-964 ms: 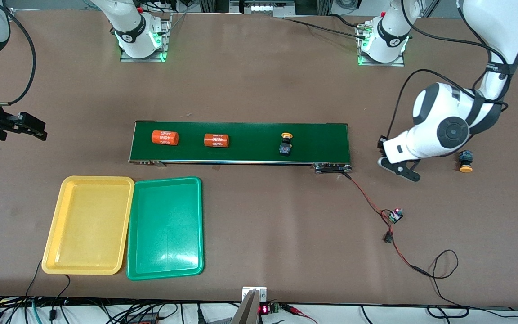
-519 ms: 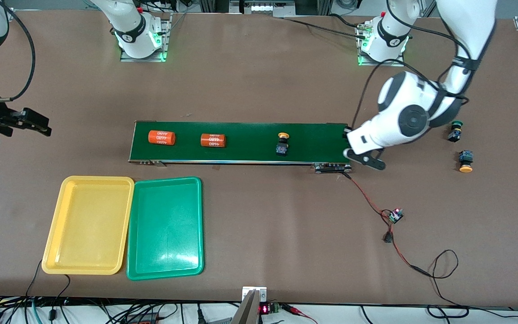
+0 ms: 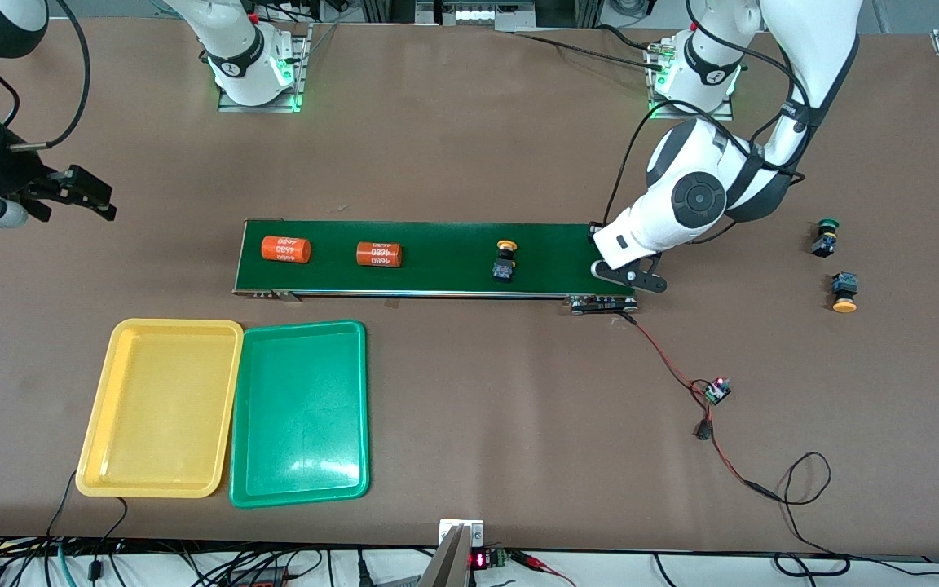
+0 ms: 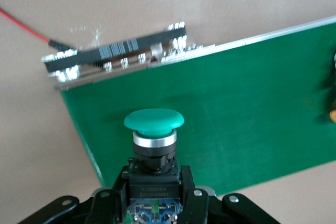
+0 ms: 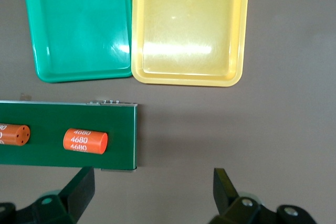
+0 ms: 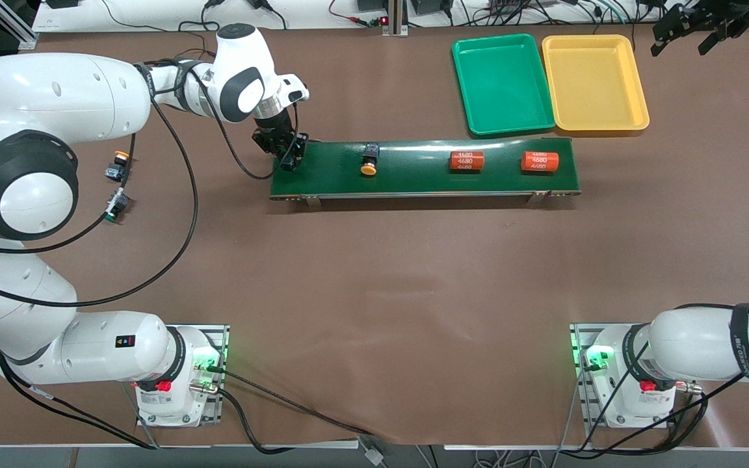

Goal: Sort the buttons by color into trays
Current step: 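Carry the green button onto the conveyor while the right gripper reaches out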

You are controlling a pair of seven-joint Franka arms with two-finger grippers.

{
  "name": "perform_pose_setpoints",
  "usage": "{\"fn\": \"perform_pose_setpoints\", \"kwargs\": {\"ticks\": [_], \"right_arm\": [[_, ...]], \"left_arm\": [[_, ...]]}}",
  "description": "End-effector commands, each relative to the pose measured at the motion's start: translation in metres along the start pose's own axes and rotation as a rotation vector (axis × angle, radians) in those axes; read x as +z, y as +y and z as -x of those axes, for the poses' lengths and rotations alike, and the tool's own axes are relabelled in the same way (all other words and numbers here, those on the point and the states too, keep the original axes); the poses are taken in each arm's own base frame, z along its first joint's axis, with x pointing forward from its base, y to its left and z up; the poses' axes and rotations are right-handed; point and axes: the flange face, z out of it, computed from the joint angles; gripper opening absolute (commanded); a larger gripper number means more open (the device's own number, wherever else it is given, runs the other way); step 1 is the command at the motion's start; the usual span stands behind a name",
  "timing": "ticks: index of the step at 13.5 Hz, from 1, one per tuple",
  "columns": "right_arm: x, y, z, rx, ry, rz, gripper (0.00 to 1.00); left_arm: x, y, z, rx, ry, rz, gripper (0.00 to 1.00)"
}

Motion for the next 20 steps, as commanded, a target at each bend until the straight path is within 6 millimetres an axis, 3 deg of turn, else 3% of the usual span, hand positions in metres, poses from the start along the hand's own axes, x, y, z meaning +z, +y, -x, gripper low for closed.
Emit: {"fn": "perform_pose_setpoints", "kwargs": {"ticks": [1, 4, 6, 9, 10, 11, 12, 15, 16, 17, 18, 20], "right_arm": [[0.003, -0.009, 0.018, 0.037, 0.015, -0.069, 1.00], [0.009, -0.022, 0.014, 0.097, 0.017, -0.099, 1.00], [0.025, -0.030, 0.014, 0.093, 0.040, -0.098, 1.00], [0.051, -0.064, 0.015, 0.139, 0.008, -0.092, 1.00], [0.056, -0.071, 0.015, 0.147, 0.005, -0.090, 1.00], [0.059, -0.075, 0.016, 0.141, 0.011, -0.090, 1.00], [0.062, -0.076, 0.016, 0.138, 0.012, -0.090, 1.00], [0.076, -0.083, 0.013, 0.152, -0.007, -0.090, 1.00], [0.076, -0.086, 0.011, 0.150, 0.007, -0.091, 1.00], [0.078, -0.091, 0.009, 0.148, 0.019, -0.096, 1.00], [0.080, -0.100, 0.006, 0.161, 0.035, -0.101, 1.00], [0.093, -0.123, 0.003, 0.206, 0.020, -0.103, 1.00]], "left_arm": [[0.008, 0.001, -0.004, -0.017, 0.026, 0.024, 0.00], [0.019, 0.002, 0.002, -0.014, 0.005, 0.020, 0.00], [0.025, 0.002, 0.005, -0.013, 0.006, 0.020, 0.00], [0.034, 0.000, 0.010, -0.011, 0.008, 0.020, 0.00], [0.034, 0.000, 0.010, -0.007, 0.008, 0.020, 0.13], [0.034, 0.000, 0.010, -0.010, 0.006, 0.020, 0.75], [0.028, 0.000, 0.010, 0.005, 0.012, 0.016, 1.00], [-0.013, -0.008, 0.012, -0.017, 0.038, -0.011, 1.00], [-0.028, -0.027, 0.011, -0.052, 0.044, -0.014, 1.00], [-0.038, -0.072, 0.008, -0.112, 0.029, -0.018, 1.00], [-0.042, -0.109, 0.008, -0.154, 0.022, -0.007, 1.00], [-0.046, -0.157, 0.009, -0.164, 0.027, 0.011, 1.00]]}}
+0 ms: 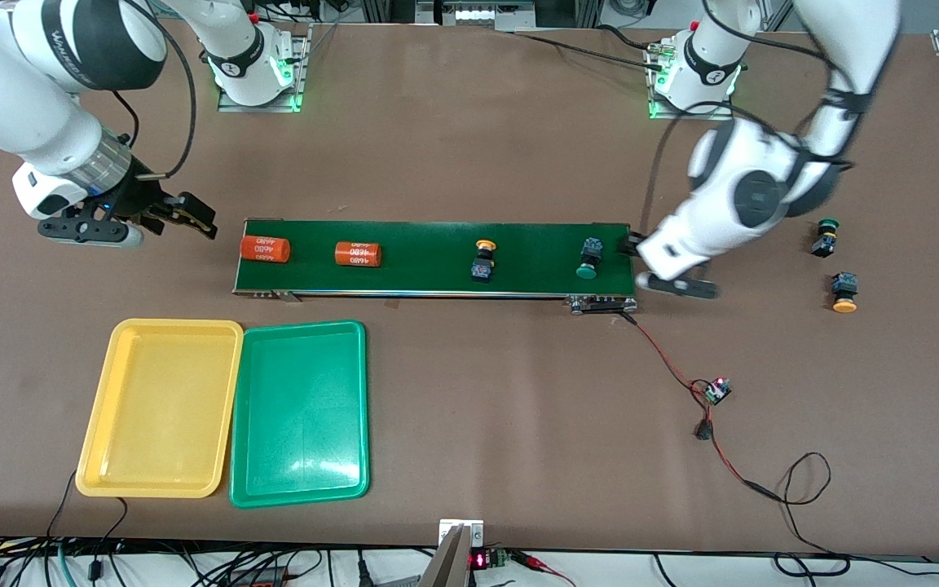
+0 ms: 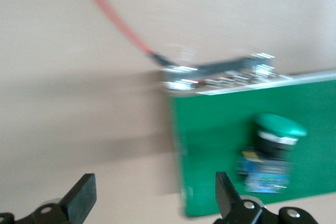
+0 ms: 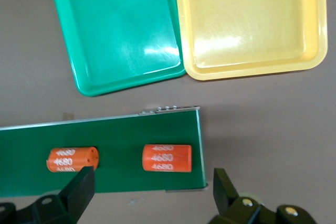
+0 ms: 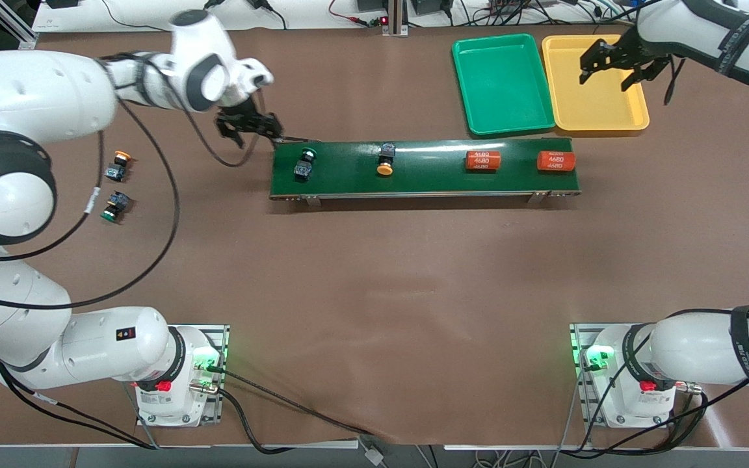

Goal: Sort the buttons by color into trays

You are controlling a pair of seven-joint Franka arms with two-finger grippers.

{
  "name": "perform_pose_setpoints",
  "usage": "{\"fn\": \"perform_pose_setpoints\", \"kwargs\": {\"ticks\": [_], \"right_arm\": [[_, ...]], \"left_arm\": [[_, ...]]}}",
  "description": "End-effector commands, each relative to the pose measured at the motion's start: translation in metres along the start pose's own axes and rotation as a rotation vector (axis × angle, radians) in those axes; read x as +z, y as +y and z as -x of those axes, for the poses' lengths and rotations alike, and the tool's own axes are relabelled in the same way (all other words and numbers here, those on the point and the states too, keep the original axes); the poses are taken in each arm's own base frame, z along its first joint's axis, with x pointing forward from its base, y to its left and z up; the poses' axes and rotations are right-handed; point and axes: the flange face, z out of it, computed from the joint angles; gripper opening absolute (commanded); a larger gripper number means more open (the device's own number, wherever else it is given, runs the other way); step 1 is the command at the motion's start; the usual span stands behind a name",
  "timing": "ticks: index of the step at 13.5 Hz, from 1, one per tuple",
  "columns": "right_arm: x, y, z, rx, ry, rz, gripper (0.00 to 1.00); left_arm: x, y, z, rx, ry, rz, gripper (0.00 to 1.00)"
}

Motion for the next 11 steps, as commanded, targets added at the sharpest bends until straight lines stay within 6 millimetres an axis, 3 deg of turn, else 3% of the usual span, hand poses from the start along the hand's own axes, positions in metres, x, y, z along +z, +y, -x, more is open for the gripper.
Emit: {"fn": "perform_pose_setpoints", "kwargs": {"ticks": [1, 5, 7, 11], "right_arm": [[0.021, -0.028, 0.004, 0.054, -0.022, -0.005, 1.00], [0.028, -0.039, 0.008, 0.037, -0.028, -0.005, 1.00], [0.033, -0.049, 0.011, 0.021, -0.032, -0.006, 1.00], [0.047, -0.061, 0.008, 0.018, -0.011, -0.014, 1.00]], "left_arm": [[-0.006, -0.059, -0.005, -0.006, -0.005, 0.026, 1.00], [0.013, -0.169, 0.007, -0.141, -0.084, 0.062, 1.00], [0.030, -0.224, 0.016, -0.028, -0.114, 0.019, 1.00], [0.012, -0.285, 0.010, -0.054, -0.056, 0.030, 1.00]]}}
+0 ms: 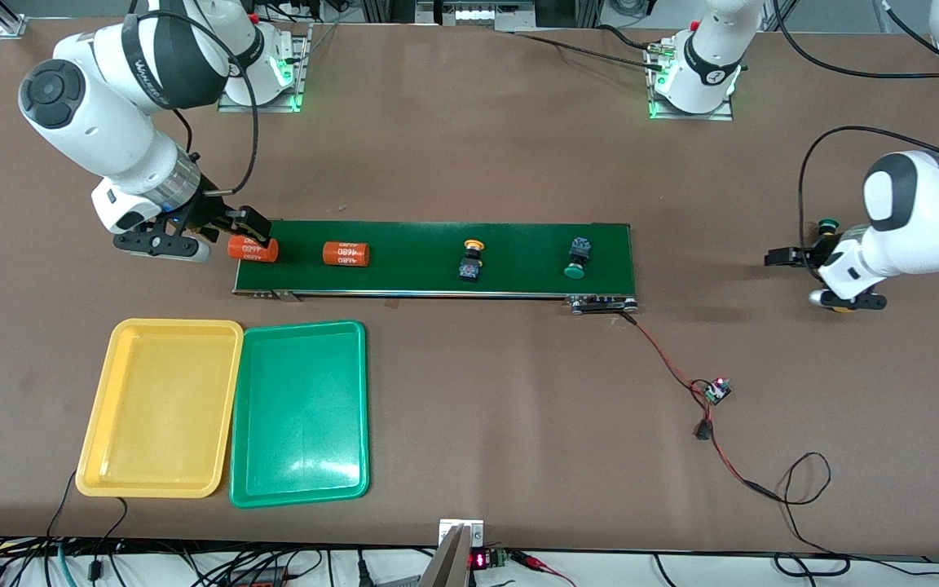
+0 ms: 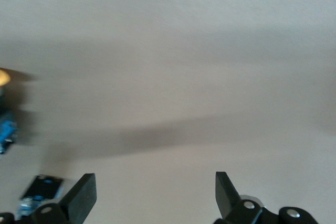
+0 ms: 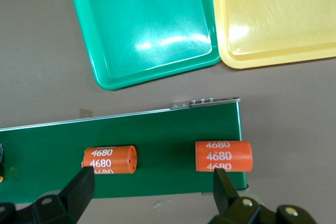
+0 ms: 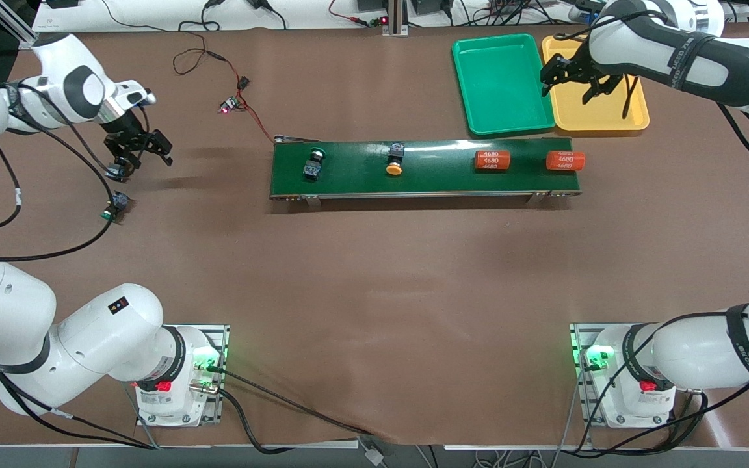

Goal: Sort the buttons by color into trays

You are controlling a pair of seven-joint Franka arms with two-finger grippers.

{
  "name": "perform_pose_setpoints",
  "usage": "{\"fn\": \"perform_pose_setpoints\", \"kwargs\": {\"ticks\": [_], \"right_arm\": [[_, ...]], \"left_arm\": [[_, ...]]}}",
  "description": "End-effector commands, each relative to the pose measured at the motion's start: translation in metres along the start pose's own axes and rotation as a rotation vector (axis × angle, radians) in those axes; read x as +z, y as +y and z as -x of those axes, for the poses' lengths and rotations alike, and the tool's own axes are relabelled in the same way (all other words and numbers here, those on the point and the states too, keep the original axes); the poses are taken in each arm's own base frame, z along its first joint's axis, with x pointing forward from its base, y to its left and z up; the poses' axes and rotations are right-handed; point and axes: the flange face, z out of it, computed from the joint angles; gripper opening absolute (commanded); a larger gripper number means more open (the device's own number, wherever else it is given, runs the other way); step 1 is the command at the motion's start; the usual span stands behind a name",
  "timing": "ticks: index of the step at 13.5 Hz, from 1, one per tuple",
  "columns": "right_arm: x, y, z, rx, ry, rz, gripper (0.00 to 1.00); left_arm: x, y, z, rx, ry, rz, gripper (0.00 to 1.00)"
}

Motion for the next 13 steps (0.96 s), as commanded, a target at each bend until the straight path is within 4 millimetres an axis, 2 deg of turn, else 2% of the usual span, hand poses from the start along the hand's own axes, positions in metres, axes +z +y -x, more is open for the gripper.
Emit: {"fn": "perform_pose_setpoints", "kwargs": {"ticks": [1, 3, 5, 7, 9, 11, 13], "right_arm": [[0.013, -0.013, -0.001, 0.004, 0.023, -0.020, 1.00], [0.019, -0.024, -0.001, 0.011, 0.040, -0.047, 1.00], [0.028, -0.034, 0.000, 0.035, 0.031, -0.083, 1.00], [0.040, -0.037, 0.000, 0.041, 0.015, -0.089, 1.00], [0.051, -0.048, 0.005, 0.027, -0.008, -0.099, 1.00], [0.063, -0.054, 0.014, 0.003, -0.034, -0.088, 1.00], [0.065, -0.059, 0.020, -0.004, -0.045, -0.085, 1.00]], "left_arm": [[-0.024, -0.034, -0.016, 0.013, 0.048, -0.012, 1.00], [-0.032, -0.061, -0.031, 0.121, 0.064, -0.081, 1.00], [-0.012, -0.090, -0.021, 0.119, 0.032, -0.049, 1.00], [0.020, -0.095, -0.026, 0.217, 0.015, -0.022, 1.00], [0.023, -0.106, -0.026, 0.246, 0.019, -0.065, 1.00], [0.025, -0.109, -0.026, 0.289, 0.001, -0.106, 1.00], [0.021, -0.108, -0.028, 0.318, -0.006, -0.148, 1.00]]}}
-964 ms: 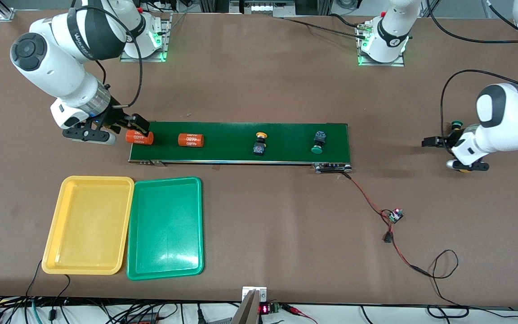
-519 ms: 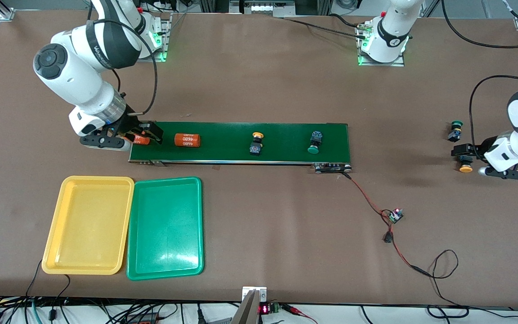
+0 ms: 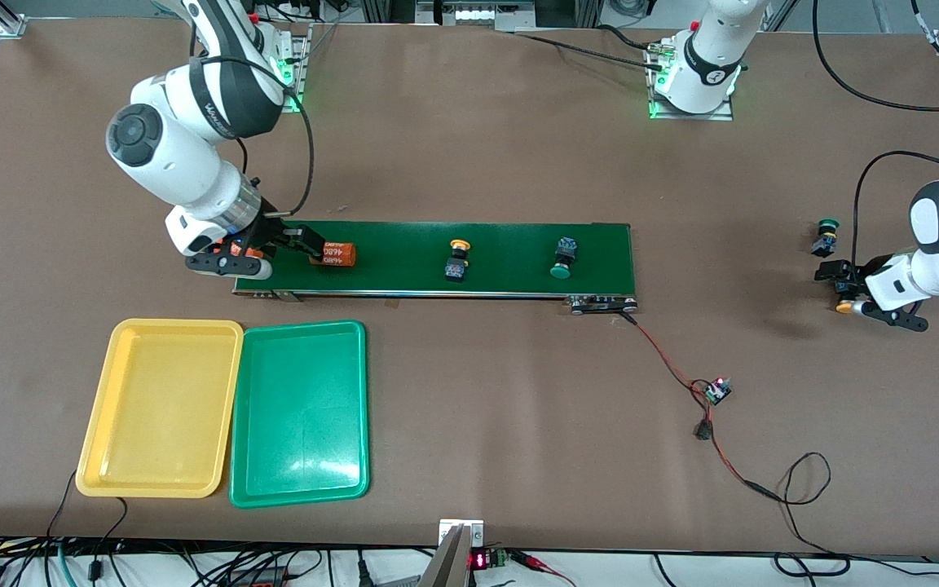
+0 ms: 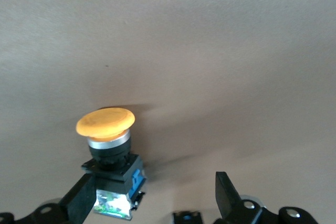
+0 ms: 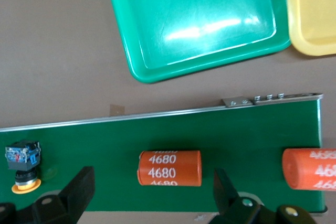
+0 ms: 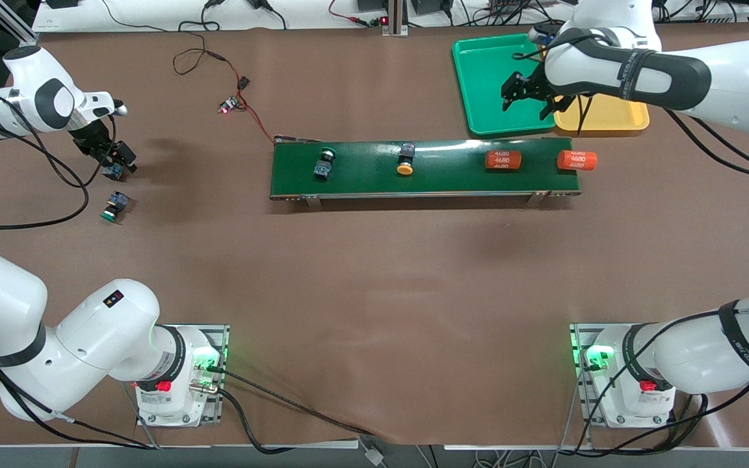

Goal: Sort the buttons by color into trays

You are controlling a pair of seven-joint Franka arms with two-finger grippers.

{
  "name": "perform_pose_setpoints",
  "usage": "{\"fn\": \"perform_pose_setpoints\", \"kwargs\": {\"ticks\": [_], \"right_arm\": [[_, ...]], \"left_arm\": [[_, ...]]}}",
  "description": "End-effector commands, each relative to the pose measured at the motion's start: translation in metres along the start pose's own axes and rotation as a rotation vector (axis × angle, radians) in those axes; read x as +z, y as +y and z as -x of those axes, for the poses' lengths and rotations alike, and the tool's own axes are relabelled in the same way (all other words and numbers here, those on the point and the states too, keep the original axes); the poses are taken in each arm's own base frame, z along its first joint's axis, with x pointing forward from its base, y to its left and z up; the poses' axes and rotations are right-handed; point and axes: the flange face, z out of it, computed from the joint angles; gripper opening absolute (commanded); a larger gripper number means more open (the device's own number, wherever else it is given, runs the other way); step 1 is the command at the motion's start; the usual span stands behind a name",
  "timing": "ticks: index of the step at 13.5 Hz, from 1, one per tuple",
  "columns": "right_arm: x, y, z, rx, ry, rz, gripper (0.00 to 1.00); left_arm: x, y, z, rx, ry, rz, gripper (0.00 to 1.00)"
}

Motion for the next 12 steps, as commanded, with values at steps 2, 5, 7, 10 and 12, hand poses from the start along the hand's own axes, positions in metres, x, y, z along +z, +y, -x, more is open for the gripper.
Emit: {"fn": "perform_pose_setpoints", "kwargs": {"ticks": [2, 5, 7, 10, 12], "right_arm": [[0.003, -0.008, 0.010, -0.006, -0.009, -0.015, 1.00], [0.008, -0.018, 0.015, -0.003, -0.019, -0.026, 1.00], [0.015, -0.024, 0.018, 0.009, -0.036, -0.044, 1.00], [0.022, -0.029, 0.017, 0.005, -0.027, -0.048, 1.00], [0.029, -0.036, 0.020, -0.004, -0.028, -0.049, 1.00]], "left_arm": [[-0.013, -0.002, -0.005, 0.048, -0.004, -0.045, 1.00], [-0.013, -0.001, -0.006, 0.055, -0.004, -0.046, 1.00], [-0.003, -0.005, -0.007, 0.115, 0.015, -0.043, 1.00], [-0.001, -0.008, -0.007, 0.147, 0.028, -0.047, 1.00], [0.003, -0.010, -0.005, 0.159, 0.027, -0.041, 1.00]]}}
